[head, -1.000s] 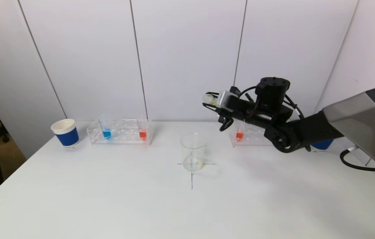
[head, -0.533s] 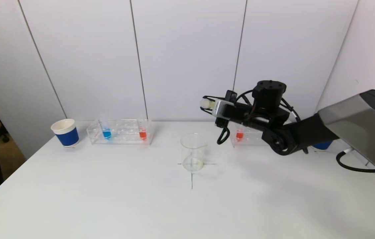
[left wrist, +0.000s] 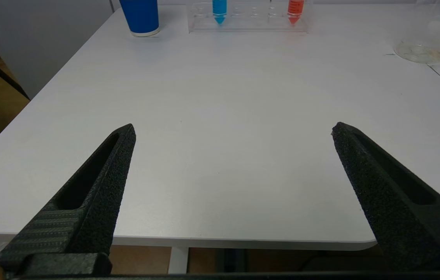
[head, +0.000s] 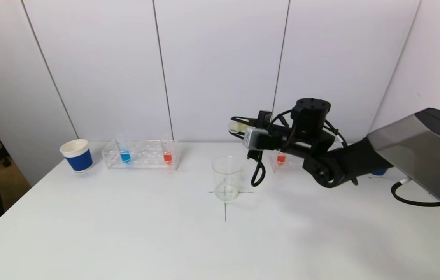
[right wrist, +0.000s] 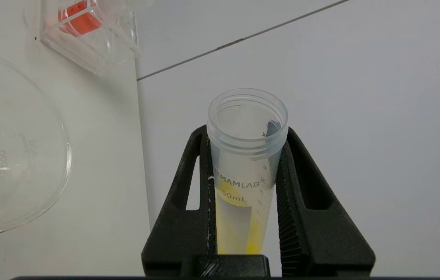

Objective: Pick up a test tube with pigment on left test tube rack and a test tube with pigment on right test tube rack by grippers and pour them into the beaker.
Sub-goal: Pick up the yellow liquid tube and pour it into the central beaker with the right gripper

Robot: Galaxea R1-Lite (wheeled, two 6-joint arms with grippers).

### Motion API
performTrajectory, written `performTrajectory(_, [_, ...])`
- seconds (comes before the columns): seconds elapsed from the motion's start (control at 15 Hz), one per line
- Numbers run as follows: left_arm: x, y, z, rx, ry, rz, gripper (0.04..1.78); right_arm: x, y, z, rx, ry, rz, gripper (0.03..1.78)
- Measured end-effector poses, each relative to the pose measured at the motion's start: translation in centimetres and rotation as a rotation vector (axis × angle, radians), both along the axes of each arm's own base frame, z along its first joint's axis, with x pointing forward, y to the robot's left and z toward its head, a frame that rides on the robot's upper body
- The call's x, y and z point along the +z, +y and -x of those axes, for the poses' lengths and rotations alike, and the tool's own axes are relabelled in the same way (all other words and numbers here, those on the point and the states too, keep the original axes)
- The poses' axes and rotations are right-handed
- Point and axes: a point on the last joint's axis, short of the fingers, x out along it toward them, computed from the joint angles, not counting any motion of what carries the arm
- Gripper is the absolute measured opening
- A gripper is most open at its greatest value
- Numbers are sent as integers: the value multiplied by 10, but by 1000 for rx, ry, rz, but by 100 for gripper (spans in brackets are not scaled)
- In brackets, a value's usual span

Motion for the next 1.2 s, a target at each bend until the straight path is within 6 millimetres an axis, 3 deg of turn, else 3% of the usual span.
performTrajectory(1.2, [0,0,0,0,0,0,176,-11,3,3,95,-136,108,49])
